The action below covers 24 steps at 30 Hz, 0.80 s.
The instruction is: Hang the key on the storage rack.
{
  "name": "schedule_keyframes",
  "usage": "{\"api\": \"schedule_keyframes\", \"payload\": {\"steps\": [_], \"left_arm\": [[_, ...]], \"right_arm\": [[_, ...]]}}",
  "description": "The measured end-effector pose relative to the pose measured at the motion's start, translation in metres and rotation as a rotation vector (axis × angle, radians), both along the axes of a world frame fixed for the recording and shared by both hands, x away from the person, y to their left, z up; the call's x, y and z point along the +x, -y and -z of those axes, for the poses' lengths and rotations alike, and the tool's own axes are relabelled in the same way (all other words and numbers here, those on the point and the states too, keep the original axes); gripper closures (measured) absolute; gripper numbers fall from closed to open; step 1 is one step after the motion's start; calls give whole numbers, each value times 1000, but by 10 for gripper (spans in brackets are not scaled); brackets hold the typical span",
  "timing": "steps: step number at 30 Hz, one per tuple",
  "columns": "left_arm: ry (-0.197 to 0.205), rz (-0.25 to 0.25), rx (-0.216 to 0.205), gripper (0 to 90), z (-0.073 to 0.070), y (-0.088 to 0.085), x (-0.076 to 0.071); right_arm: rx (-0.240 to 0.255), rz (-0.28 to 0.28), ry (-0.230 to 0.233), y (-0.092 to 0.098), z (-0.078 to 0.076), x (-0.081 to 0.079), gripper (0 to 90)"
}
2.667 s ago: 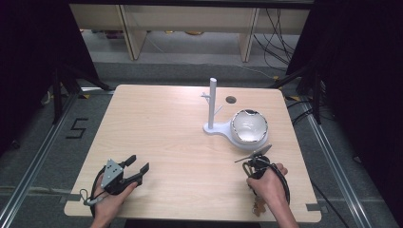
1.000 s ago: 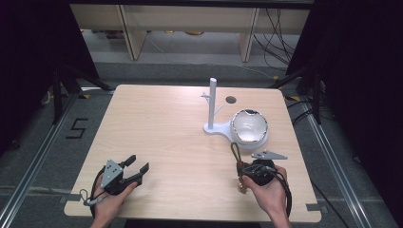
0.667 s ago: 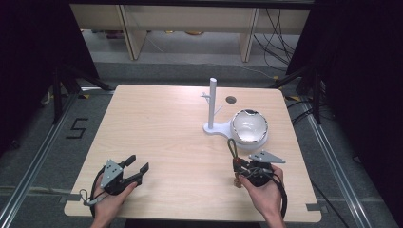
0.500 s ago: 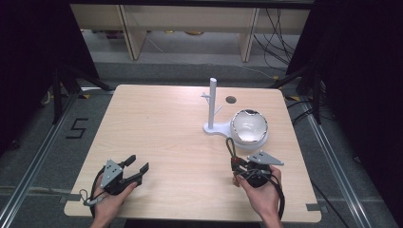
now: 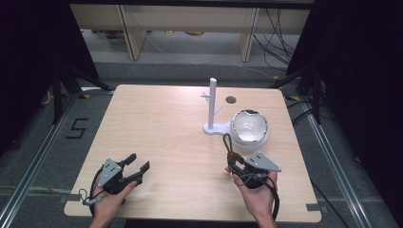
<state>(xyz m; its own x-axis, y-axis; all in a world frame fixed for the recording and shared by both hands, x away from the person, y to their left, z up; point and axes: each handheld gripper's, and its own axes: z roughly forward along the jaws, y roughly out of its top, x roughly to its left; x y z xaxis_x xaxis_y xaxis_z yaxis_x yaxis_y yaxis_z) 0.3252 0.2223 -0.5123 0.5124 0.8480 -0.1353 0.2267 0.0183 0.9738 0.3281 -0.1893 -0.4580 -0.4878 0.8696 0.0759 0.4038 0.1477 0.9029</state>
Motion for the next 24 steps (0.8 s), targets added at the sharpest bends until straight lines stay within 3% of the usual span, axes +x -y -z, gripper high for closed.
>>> {"api": "schedule_keyframes", "payload": {"steps": [3,4,6,9,10,12,13,16,17,24], "left_arm": [[10,27,-26,349,-6,5,-1],[17,62,-12,352,-14,11,-1],[40,90,-31,362,-20,17,1],[46,128,-33,384,-33,31,4],[52,143,-36,389,-35,34,5],[67,177,-54,396,-42,43,8],[59,188,-39,398,-48,48,8],[60,235,-77,432,-56,60,14],[41,240,-64,448,-60,63,14],[38,312,-52,482,-76,88,27]], "right_arm": [[13,4,21,-2,0,0,686],[-6,8,45,-2,-2,-1,686],[-11,18,88,-3,-2,0,686],[30,30,48,-8,-5,-4,686],[24,14,76,-8,-5,-2,686],[29,10,87,-10,-5,-1,686],[23,9,95,-10,-5,-1,686],[48,2,109,-13,-6,-1,686],[49,11,111,-14,-6,-2,686],[34,5,128,-19,-8,-1,686]]}}
